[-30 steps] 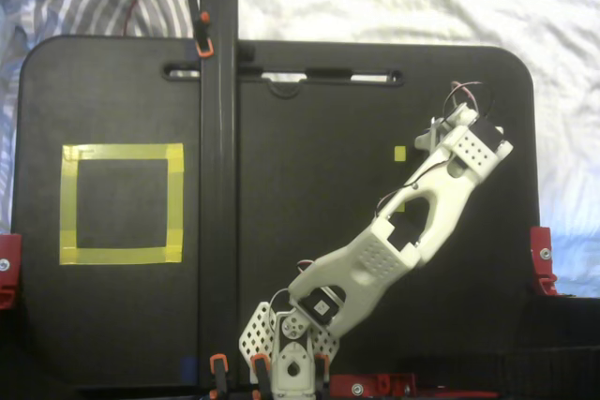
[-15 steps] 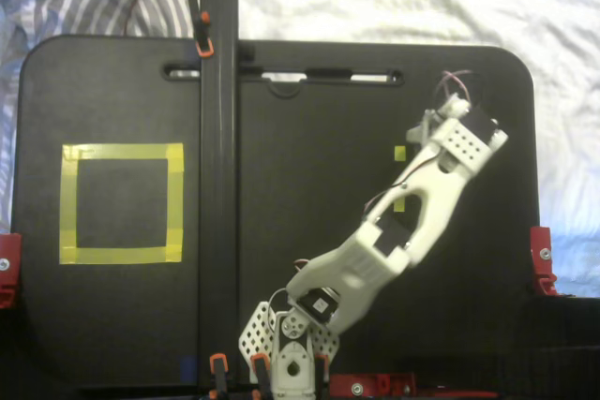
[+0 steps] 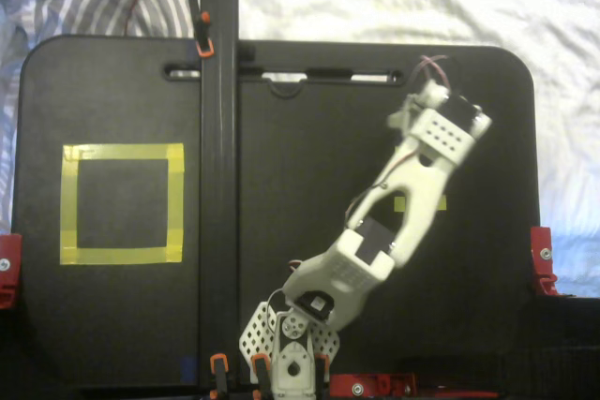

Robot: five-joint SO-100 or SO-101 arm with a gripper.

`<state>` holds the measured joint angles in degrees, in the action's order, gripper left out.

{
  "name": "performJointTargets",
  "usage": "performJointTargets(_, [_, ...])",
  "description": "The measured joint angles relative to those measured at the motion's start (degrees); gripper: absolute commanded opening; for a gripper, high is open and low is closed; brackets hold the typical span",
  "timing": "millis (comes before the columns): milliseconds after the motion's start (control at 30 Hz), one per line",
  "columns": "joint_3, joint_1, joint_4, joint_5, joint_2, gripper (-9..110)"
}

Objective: Grasp a block and put it in the designated area.

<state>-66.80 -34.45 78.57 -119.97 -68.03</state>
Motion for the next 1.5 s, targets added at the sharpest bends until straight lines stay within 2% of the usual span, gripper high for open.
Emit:
performJointTargets(333, [-9.76, 10.55, 0.97, 10.99, -8.44, 21])
performJointTargets(500, [-15.56, 19.25, 0.97, 19.25, -14.24, 21])
performJointTargets(1167, [-16.44, 52.82, 3.34, 50.45, -16.7, 21])
performJointTargets(1500, [-16.44, 67.59, 4.83, 62.05, -16.08, 21])
